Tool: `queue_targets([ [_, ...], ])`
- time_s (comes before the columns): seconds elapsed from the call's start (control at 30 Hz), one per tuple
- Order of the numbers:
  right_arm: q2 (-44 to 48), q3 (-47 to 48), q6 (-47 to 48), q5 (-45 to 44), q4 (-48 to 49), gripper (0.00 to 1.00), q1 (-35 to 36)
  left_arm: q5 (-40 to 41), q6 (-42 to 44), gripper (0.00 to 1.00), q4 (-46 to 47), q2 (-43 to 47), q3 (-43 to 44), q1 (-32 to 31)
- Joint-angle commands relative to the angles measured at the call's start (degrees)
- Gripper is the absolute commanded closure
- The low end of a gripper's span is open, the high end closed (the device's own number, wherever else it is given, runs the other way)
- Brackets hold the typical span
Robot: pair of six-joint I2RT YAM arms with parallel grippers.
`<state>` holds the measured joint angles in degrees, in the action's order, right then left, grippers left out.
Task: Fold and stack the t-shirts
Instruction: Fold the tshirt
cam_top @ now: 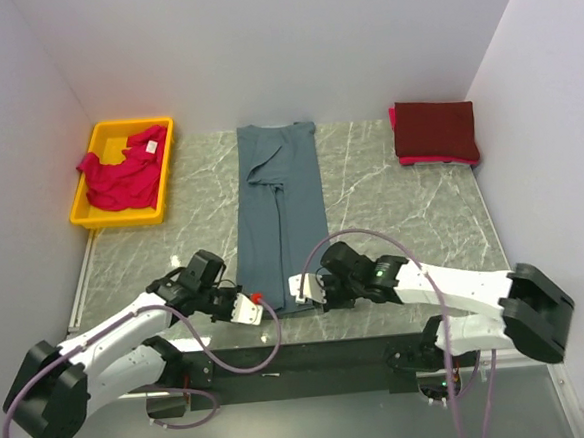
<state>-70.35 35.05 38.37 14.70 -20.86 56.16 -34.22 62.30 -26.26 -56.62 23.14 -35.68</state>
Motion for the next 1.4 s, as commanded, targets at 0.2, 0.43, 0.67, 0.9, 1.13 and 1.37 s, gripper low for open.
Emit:
queue_targets([
  [0.2,4.3,7.5,-2.8,2.0,-4.0,1.00,-4.9,-3.7,-1.6,1.00,-9.3,1.1,9.9,6.2],
  [0.43,-1.1,13.6,5.8,3.1,-3.3,1.00,-12.7,-5.0,4.1,1.00,-3.8,-8.4,16.9,13.3],
  [0.67,-11.4,22.5,14.0,4.6,-1.4,1.00,-20.2,-5.6,8.2,1.00,2.4,-20.6,25.8,18.3],
  [0.9,-21.8,33.1,17.3,6.7,-0.4,1.00,-25.7,-7.3,11.3,0.99,2.7,-34.0,40.5,22.6],
  [1.13,-32.6,44.6,20.5,7.1,-1.2,1.00,-29.6,-8.1,12.1,0.99,3.8,-46.6,51.8,24.1],
  [1.37,-41.4,54.1,21.9,6.7,-1.8,1.00,-32.1,-7.4,12.5,0.99,5.8,-54.6,59.5,25.2],
])
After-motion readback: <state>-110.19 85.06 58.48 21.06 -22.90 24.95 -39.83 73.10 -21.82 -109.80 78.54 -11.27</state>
